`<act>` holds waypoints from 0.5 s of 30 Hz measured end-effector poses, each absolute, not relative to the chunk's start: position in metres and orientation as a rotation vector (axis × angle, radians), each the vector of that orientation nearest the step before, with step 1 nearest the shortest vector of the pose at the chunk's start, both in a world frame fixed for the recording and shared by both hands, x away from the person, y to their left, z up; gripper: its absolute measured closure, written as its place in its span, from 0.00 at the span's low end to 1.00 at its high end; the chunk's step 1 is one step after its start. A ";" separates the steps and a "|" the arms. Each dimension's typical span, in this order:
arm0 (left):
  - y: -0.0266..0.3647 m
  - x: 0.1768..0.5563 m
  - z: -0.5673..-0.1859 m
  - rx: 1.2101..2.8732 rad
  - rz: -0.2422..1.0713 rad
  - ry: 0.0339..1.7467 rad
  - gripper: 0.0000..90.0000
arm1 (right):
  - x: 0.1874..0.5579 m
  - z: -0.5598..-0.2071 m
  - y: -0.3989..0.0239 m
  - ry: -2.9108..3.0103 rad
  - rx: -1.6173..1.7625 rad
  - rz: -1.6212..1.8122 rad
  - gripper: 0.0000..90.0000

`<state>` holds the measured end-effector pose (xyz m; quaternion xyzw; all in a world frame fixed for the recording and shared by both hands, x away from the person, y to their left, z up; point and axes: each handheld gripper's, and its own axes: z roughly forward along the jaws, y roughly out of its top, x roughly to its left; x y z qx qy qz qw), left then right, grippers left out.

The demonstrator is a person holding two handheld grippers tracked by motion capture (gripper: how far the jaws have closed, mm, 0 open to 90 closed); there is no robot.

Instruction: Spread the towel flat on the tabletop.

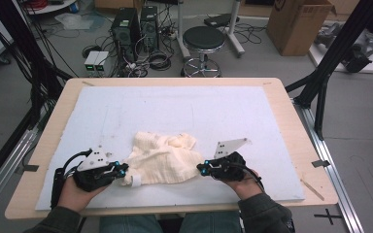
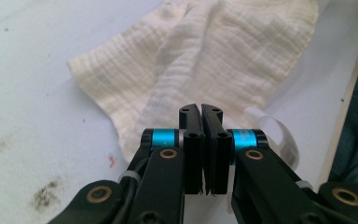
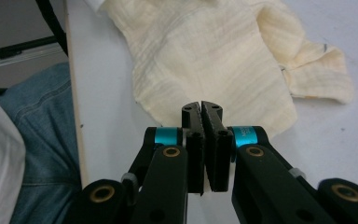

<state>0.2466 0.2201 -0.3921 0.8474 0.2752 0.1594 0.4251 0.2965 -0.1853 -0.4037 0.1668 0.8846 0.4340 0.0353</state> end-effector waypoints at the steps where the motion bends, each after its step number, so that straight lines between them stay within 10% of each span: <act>1: 0.222 0.245 -0.394 2.119 0.397 0.695 0.97 | 0.294 -0.404 -0.185 2.723 0.499 1.335 0.98; 15: 0.237 0.237 -0.412 2.057 0.357 0.744 0.84 | 0.274 -0.411 -0.182 2.784 0.469 1.347 0.81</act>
